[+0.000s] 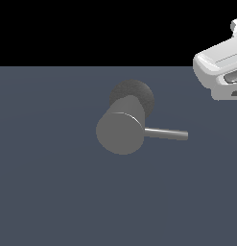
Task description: Turn on the faucet by rotating a designated handle.
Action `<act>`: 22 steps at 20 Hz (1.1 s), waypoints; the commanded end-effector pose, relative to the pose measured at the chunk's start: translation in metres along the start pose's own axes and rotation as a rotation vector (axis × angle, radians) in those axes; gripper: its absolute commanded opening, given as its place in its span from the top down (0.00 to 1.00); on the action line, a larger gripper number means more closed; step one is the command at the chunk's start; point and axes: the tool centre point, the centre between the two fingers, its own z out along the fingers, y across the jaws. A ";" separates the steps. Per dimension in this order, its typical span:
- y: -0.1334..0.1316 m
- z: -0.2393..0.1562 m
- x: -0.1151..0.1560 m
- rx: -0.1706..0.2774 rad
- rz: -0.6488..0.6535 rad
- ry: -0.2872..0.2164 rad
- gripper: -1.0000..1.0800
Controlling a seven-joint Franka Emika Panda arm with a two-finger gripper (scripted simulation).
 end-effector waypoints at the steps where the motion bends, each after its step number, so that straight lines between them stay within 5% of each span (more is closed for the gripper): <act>1: 0.000 -0.008 0.010 0.016 0.011 0.035 1.00; 8: 0.006 -0.049 0.052 0.083 0.061 0.195 1.00; 17: 0.031 -0.139 0.117 0.186 0.160 0.500 1.00; 22: 0.047 -0.180 0.138 0.221 0.203 0.629 1.00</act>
